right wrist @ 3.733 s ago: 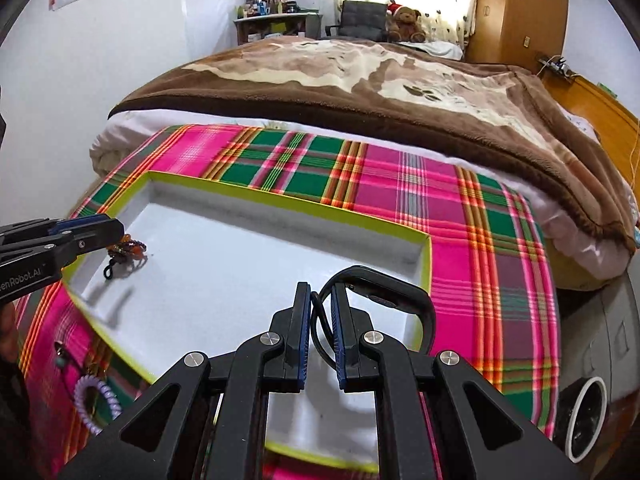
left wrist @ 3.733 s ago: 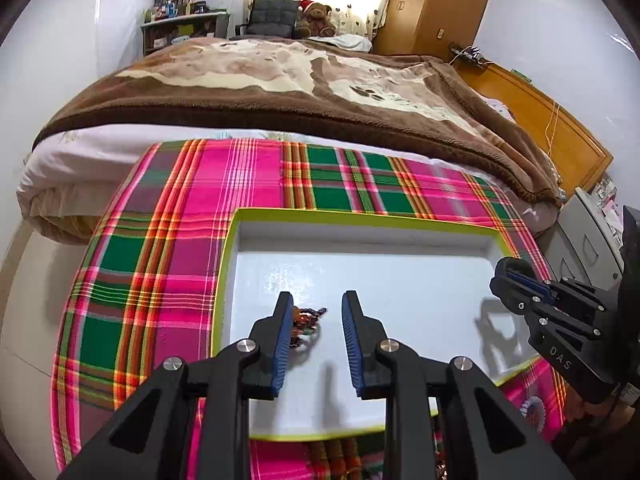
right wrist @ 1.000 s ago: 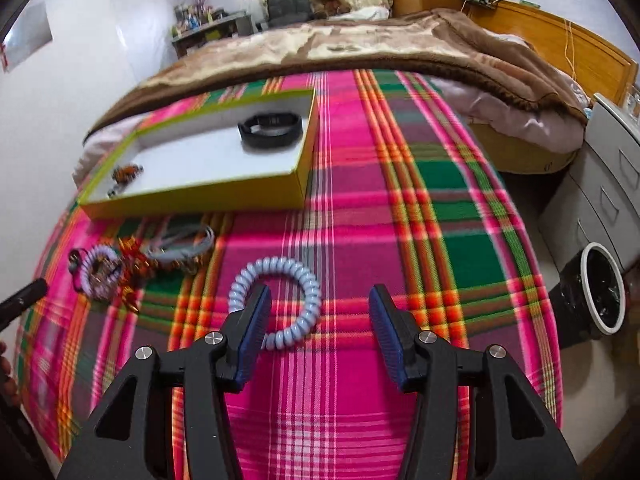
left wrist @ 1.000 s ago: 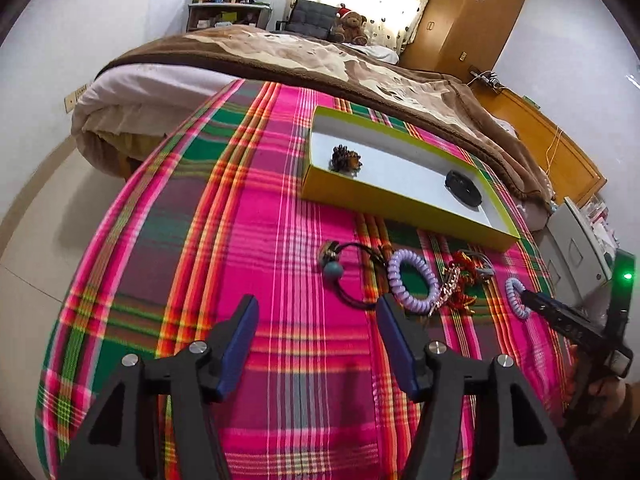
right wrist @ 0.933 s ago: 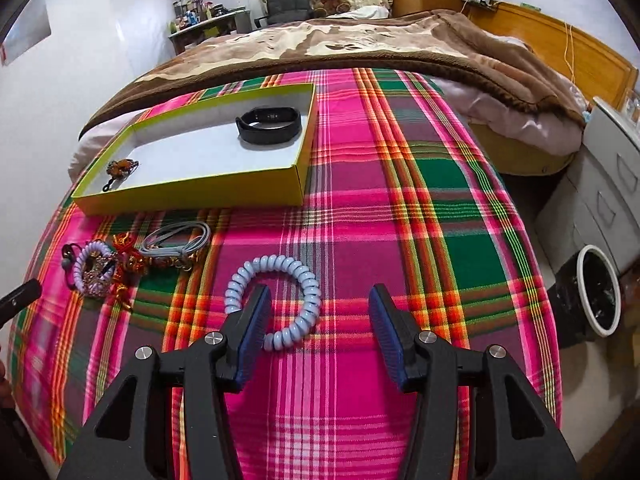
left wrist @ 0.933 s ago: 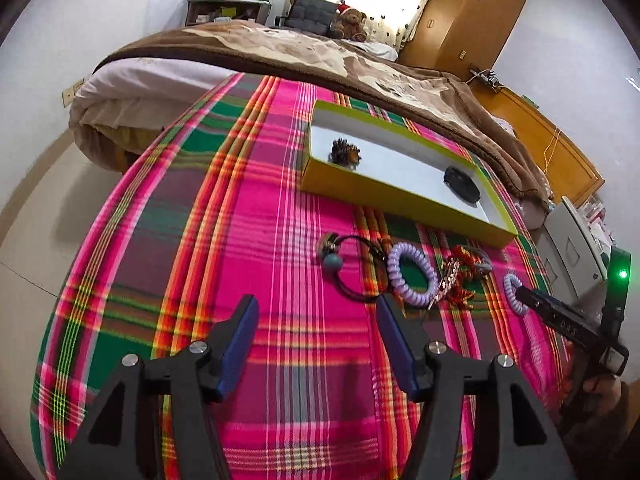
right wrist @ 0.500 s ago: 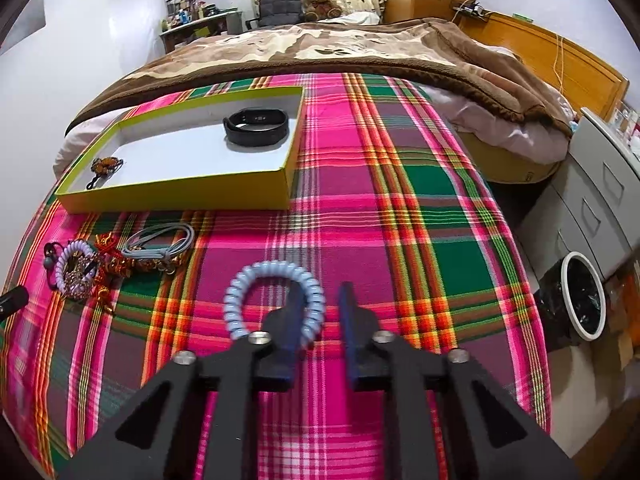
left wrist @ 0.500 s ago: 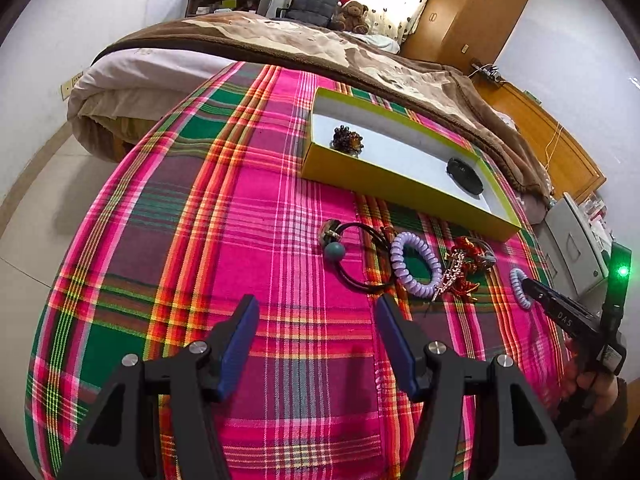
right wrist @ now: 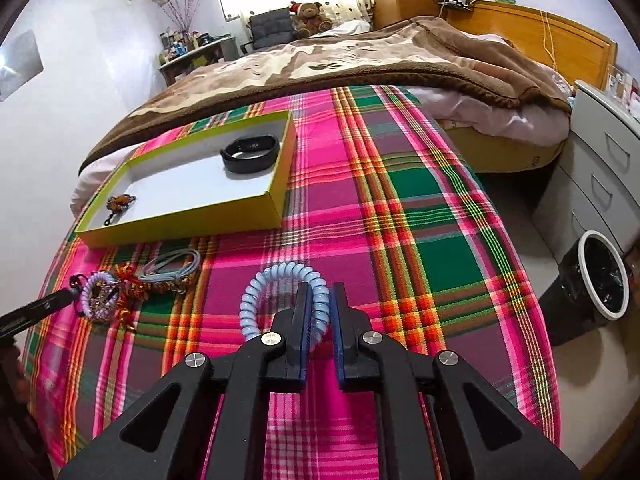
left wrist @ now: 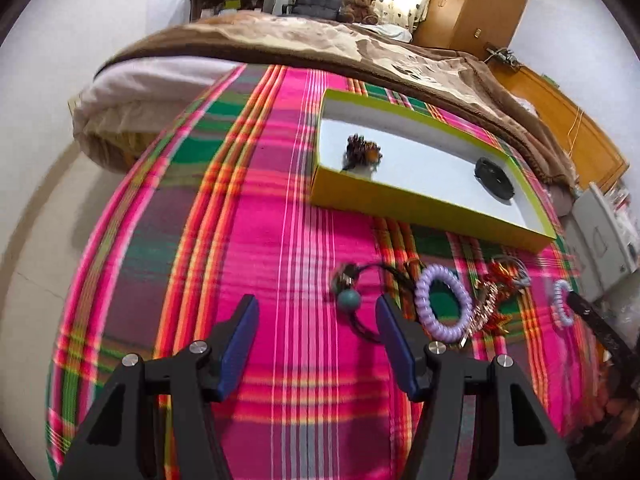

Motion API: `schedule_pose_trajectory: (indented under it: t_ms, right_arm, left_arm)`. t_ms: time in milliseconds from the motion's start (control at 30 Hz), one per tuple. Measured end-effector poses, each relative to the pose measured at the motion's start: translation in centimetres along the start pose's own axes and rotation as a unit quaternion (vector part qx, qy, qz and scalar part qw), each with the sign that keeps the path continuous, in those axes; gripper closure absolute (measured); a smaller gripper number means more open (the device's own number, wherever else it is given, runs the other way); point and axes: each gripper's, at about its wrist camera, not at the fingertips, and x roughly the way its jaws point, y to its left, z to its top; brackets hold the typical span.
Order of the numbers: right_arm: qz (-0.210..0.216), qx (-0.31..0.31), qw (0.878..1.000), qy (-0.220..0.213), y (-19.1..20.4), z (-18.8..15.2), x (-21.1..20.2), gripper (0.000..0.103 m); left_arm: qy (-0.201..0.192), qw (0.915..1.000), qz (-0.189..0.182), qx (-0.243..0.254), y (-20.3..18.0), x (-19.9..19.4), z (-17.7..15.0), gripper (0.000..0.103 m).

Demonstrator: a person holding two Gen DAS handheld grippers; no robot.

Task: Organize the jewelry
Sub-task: 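Grasp the black cord bracelet with teal bead using the left tool while the right tool holds the coil, then carry the cord bracelet into the box and open the left tool while the right tool carries the coil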

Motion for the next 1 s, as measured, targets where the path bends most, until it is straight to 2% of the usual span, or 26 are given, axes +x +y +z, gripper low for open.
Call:
schedule_pose_trajectory:
  t_ms: [133, 233, 333, 400, 467, 667, 1000]
  right_arm:
    - [0.009, -0.004, 1.0, -0.001, 0.2, 0.1, 0.0, 0.093]
    - [0.015, -0.005, 1.0, -0.001, 0.3, 0.1, -0.1, 0.093]
    - [0.018, -0.003, 1.0, 0.0, 0.1, 0.0, -0.1, 0.093]
    - [0.02, -0.002, 1.0, 0.001, 0.1, 0.1, -0.1, 0.093]
    - [0.021, -0.004, 1.0, 0.0, 0.2, 0.1, -0.1, 0.093]
    - [0.024, -0.006, 1.0, 0.0, 0.3, 0.0, 0.0, 0.093]
    - [0.023, -0.003, 1.0, -0.011, 0.2, 0.0, -0.7, 0.093]
  left_arm:
    - [0.008, 0.9999, -0.002, 0.01, -0.6, 0.9, 0.5, 0.041]
    - [-0.003, 0.9988, 0.029, 0.038, -1.4, 0.9, 0.6, 0.041]
    - [-0.001, 0.9983, 0.034, 0.048, -1.6, 1.3, 0.6, 0.046]
    - [-0.001, 0.9967, 0.052, 0.062, -1.9, 1.4, 0.6, 0.053]
    - [0.0, 0.9961, 0.053, 0.07, -2.2, 1.4, 0.6, 0.058]
    - [-0.001, 0.9964, 0.039, 0.075, -2.7, 1.4, 0.9, 0.083]
    - [-0.019, 0.9984, 0.021, 0.049, -2.2, 0.0, 0.8, 0.083]
